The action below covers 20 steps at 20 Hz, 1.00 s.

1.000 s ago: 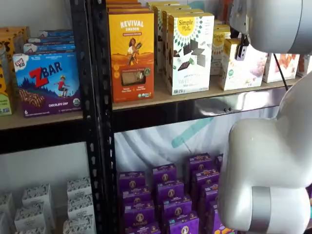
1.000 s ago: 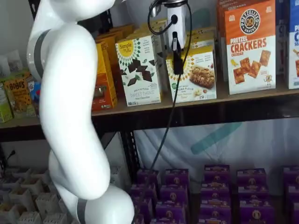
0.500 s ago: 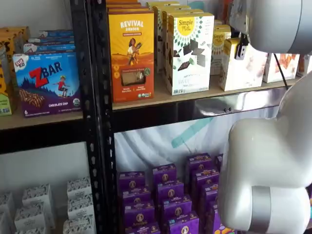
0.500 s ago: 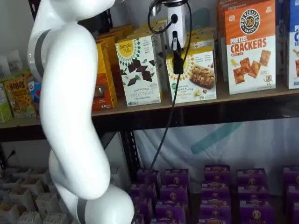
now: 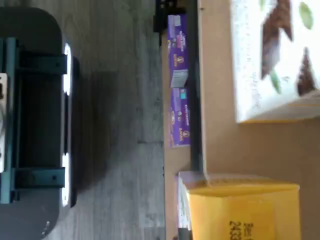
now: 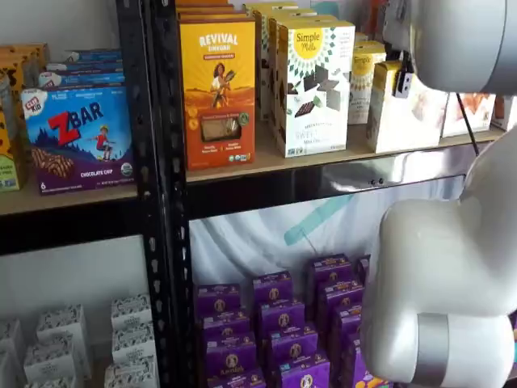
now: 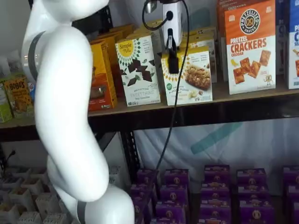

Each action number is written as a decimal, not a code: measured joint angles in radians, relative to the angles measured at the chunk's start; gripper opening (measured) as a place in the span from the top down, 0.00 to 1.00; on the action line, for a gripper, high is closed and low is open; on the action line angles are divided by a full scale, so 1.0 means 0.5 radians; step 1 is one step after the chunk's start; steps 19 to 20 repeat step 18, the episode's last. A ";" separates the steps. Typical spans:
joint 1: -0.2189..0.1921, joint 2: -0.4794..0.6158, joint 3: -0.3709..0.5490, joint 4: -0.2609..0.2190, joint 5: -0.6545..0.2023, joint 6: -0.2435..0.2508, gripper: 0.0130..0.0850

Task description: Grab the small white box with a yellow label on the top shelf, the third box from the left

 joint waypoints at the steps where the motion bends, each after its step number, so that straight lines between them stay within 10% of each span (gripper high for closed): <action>1: -0.004 -0.021 0.016 0.001 0.010 -0.003 0.72; 20: -0.077 -0.396 0.290 -0.006 0.238 -0.062 0.72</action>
